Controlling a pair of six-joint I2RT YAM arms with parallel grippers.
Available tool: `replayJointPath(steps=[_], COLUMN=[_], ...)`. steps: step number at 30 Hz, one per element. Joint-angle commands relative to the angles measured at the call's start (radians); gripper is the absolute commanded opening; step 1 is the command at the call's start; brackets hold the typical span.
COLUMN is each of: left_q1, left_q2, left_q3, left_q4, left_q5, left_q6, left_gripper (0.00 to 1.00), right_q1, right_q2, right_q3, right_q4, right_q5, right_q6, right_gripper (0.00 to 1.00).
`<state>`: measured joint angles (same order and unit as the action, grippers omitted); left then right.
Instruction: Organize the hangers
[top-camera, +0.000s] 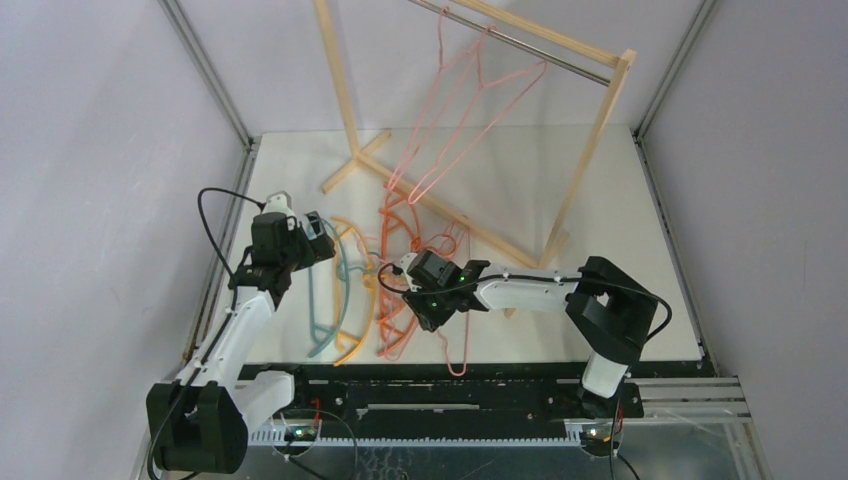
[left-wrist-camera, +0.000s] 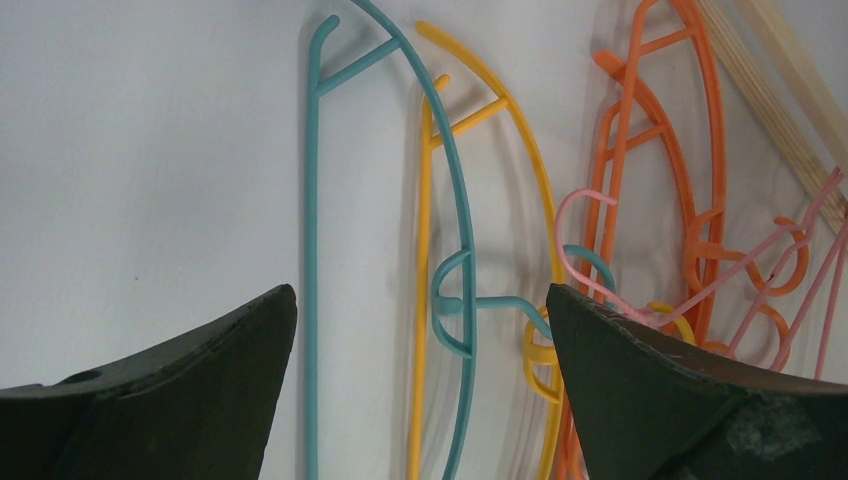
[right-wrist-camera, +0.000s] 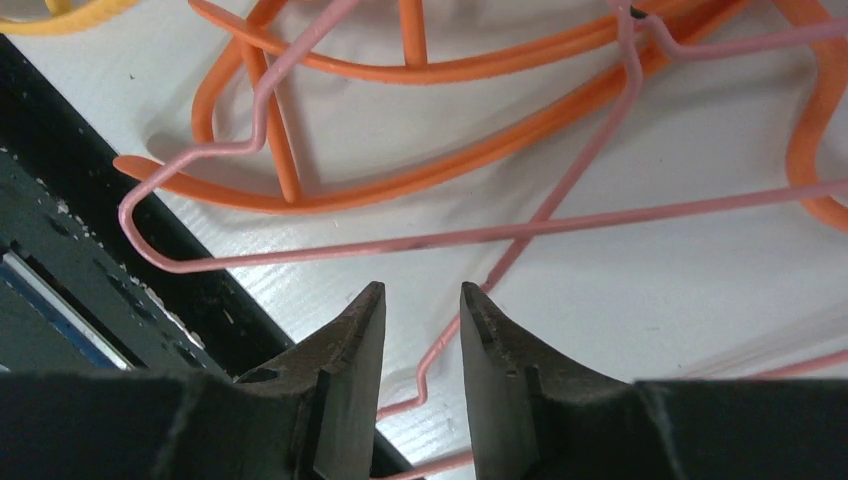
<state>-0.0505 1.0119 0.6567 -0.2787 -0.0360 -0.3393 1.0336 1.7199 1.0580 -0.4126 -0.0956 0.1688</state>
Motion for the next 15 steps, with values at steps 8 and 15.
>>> replayJointPath(steps=[8, 15], left_q1=[-0.006, -0.005], left_q2=[-0.054, -0.065], left_q3=[0.016, -0.001], left_q4=[-0.019, -0.016], left_q5=[0.013, 0.006], left_q6=[0.019, 0.019], left_gripper=[1.0, 1.0], right_q1=[-0.03, -0.035], right_q2=[-0.001, -0.111], right_q3=[-0.055, -0.049], right_q4=[0.11, 0.064], right_q5=[0.103, 0.103], right_q6=[0.051, 0.033], right_gripper=[0.43, 0.42])
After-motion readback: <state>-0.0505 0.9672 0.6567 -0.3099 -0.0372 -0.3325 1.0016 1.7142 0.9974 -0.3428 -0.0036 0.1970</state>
